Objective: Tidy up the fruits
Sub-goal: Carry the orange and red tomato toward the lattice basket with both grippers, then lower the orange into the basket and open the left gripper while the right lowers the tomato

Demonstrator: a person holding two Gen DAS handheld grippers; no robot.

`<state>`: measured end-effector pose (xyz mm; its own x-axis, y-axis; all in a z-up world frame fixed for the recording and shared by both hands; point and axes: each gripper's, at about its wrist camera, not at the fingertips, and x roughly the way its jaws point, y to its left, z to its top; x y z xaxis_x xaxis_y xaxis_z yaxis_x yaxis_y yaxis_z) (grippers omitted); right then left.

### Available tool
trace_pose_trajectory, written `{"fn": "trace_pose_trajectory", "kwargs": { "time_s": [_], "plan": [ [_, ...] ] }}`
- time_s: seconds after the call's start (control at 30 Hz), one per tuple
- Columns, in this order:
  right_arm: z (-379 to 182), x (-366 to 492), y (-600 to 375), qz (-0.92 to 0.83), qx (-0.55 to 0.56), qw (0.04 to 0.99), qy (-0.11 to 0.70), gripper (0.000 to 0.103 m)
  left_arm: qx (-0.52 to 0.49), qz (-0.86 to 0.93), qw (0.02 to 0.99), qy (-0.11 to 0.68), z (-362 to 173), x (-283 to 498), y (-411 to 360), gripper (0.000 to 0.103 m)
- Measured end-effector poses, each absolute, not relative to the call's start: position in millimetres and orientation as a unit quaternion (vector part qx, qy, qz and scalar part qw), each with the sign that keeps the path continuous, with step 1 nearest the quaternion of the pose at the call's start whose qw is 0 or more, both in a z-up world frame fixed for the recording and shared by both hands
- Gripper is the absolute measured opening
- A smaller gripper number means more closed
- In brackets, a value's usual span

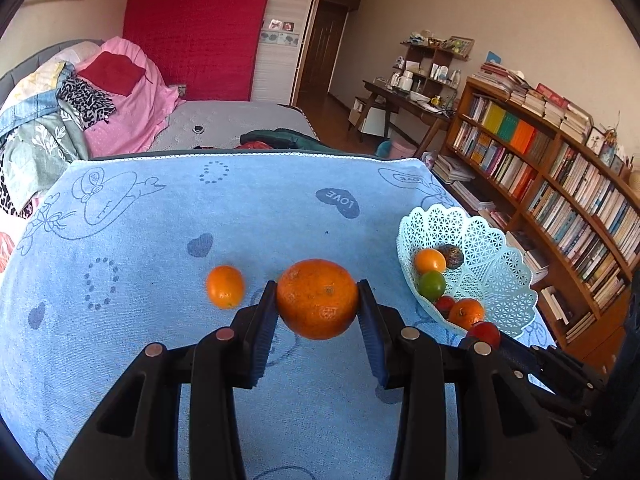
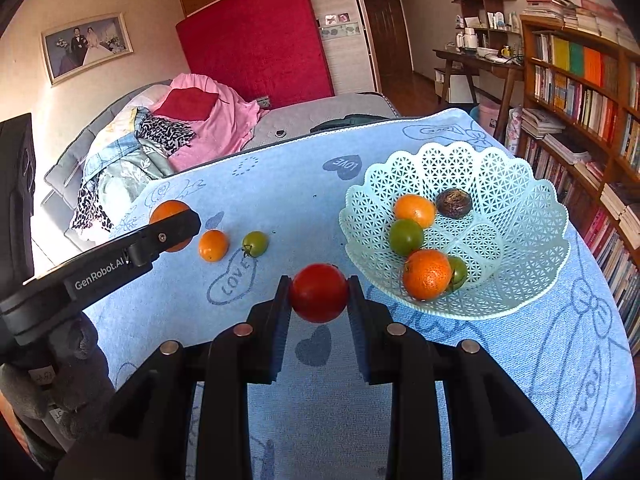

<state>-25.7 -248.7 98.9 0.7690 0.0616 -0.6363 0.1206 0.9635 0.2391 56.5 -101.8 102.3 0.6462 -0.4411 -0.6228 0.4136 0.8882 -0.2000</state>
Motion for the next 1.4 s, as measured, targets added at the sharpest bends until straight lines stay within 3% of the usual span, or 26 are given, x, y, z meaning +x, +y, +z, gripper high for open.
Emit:
{"fn": "trace_pose_trajectory", "kwargs": {
  "time_s": [1.4],
  "plan": [
    [93.0, -54.9, -396.9, -0.067, 0.228, 0.927, 0.289, 0.029, 0.095, -0.297, 0.878, 0.363, 77.7, 41.8, -267.8, 0.04]
  ]
}}
